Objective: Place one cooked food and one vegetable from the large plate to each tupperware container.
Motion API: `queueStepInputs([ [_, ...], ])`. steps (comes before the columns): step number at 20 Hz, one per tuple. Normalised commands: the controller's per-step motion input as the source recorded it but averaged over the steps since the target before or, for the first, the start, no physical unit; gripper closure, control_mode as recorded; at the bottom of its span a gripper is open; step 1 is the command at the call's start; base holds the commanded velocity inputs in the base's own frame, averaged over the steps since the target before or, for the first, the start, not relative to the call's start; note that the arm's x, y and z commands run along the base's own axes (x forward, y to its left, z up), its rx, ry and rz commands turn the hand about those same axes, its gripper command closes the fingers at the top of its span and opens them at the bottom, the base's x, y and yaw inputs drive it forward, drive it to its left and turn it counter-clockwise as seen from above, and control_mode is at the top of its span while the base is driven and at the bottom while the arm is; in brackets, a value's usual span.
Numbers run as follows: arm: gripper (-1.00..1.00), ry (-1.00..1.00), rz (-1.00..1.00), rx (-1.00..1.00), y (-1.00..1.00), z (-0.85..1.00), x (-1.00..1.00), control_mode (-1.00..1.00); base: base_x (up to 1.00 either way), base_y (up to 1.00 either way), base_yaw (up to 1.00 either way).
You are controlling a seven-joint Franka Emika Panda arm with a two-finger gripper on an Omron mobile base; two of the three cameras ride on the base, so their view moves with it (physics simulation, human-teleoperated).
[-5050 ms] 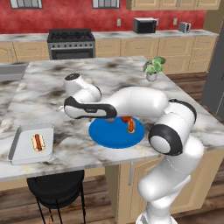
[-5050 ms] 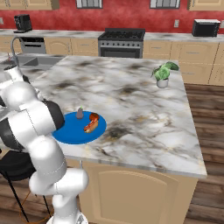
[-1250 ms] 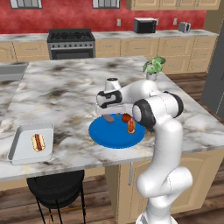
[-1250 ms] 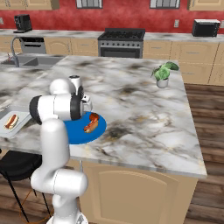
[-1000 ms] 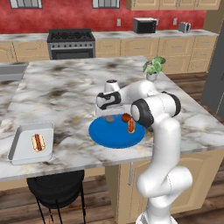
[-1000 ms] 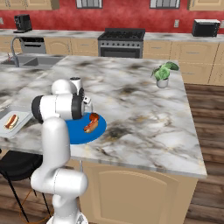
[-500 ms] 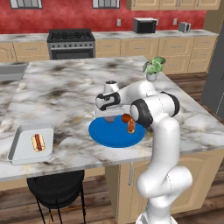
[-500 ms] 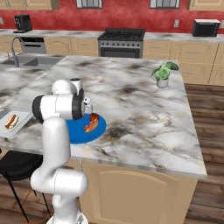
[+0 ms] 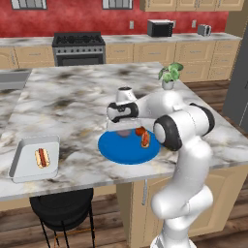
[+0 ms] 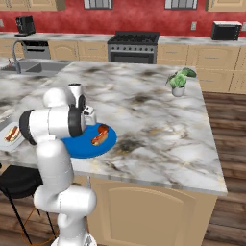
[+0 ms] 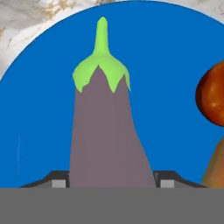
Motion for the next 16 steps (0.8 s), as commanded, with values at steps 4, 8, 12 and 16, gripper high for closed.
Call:
queueStepInputs([
  [4, 1.00, -0.19, 0.00, 0.00, 0.00, 0.53, -1.00, -1.00, 0.00, 0.00, 0.00],
  [8, 1.00, -0.33, -0.02, 0.00, 0.27, 0.61, -0.93, -1.00, 0.00, 0.00, 0.00],
  [12, 1.00, -0.21, -0.04, 0.01, 0.77, 0.41, -0.59, -1.00, 0.00, 0.00, 0.00],
  [16, 1.00, -0.10, -0.01, 0.01, 0.97, 0.19, -0.29, -1.00, 0.00, 0.00, 0.00],
])
